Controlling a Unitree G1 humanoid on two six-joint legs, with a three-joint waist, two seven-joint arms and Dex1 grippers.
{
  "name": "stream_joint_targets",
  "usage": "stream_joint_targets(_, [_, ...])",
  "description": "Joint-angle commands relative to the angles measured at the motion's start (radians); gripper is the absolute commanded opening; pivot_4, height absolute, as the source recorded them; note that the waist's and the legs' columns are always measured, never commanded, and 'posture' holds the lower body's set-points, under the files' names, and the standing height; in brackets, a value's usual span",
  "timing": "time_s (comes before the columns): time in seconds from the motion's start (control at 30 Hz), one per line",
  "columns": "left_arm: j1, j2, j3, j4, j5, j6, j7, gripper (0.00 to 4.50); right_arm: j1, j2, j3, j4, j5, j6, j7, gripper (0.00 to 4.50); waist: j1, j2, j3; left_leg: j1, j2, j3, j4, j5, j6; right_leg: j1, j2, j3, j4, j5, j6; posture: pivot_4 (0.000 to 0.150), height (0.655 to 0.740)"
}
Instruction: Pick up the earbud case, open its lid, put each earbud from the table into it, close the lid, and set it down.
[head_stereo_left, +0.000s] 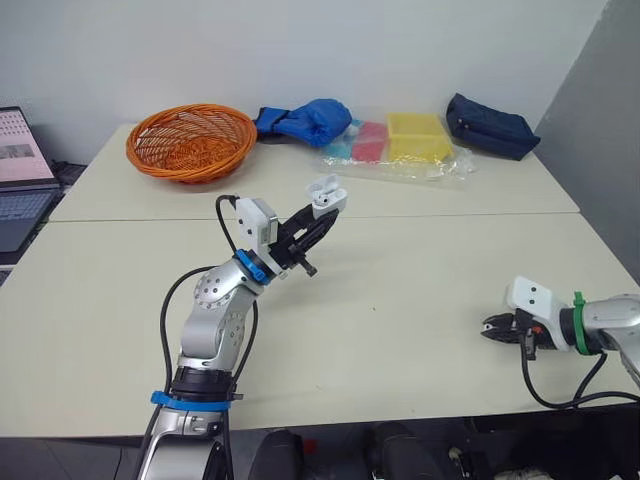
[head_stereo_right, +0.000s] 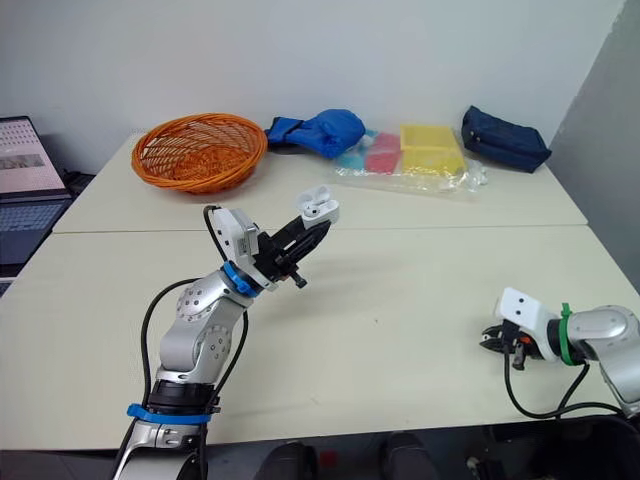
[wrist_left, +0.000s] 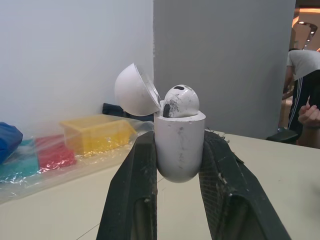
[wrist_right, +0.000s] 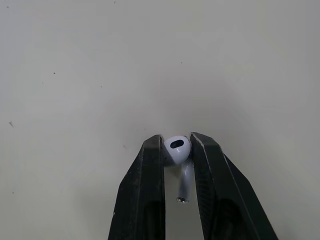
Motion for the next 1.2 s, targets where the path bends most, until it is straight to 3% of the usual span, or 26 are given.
stream_joint_targets(0.03, [-0.011, -0.001, 0.003, -0.038, -0.004, -0.014, 0.007, 0.75, 0.021, -0.015, 0.011, 0.034, -0.031, 0.002, 0.003, 0.41, 0.0, 0.0, 0.0, 0.0, 0.0, 0.0, 0.0, 0.0, 0.0, 0.0, 0.0, 0.0, -0.001, 0.0, 0.0, 0.15, 0.74])
stream_joint_targets(0.3, [-0.009, 0.001, 0.002, -0.042, -0.006, -0.008, 0.009, 0.75, 0.026, -0.065, 0.008, 0.0, -0.037, 0.03, 0.033, 3.2, 0.006, 0.0, 0.0, -0.001, 0.001, 0.0, -0.002, -0.001, 0.0, 0.004, -0.001, 0.0, -0.009, 0.001, 0.002, 0.15, 0.74])
stream_joint_targets(0.53, [-0.003, -0.007, -0.006, -0.05, -0.005, -0.007, 0.019, 0.75, 0.01, -0.143, 0.029, -0.077, -0.046, 0.116, 0.069, 3.2, 0.005, 0.0, 0.0, -0.001, 0.001, 0.0, -0.004, -0.001, -0.001, 0.003, -0.001, 0.0, -0.01, 0.002, 0.004, 0.15, 0.74])
stream_joint_targets(0.7, [0.011, -0.019, -0.005, -0.051, -0.003, -0.017, 0.029, 0.75, -0.132, -0.113, 0.094, -0.098, -0.054, 0.24, 0.082, 3.2, -0.002, 0.0, 0.0, 0.0, 0.001, 0.0, -0.003, -0.001, -0.001, 0.002, -0.001, 0.001, -0.009, 0.002, 0.003, 0.15, 0.74])
stream_joint_targets(0.97, [0.045, -0.034, -0.008, -0.067, 0.008, -0.029, 0.046, 0.75, -0.213, -0.094, 0.161, -0.153, -0.048, 0.408, 0.077, 3.2, 0.001, 0.0, 0.0, -0.002, 0.001, 0.0, -0.005, -0.001, -0.001, 0.0, -0.001, 0.001, -0.01, 0.004, 0.007, 0.15, 0.74])
stream_joint_targets(1.2, [0.064, -0.03, -0.006, -0.086, 0.01, -0.025, 0.051, 0.75, -0.198, -0.091, 0.185, -0.106, -0.069, 0.377, 0.062, 3.2, 0.001, 0.0, 0.0, -0.002, 0.001, 0.0, -0.005, -0.001, -0.001, -0.002, -0.001, 0.002, -0.01, 0.005, 0.008, 0.15, 0.74])
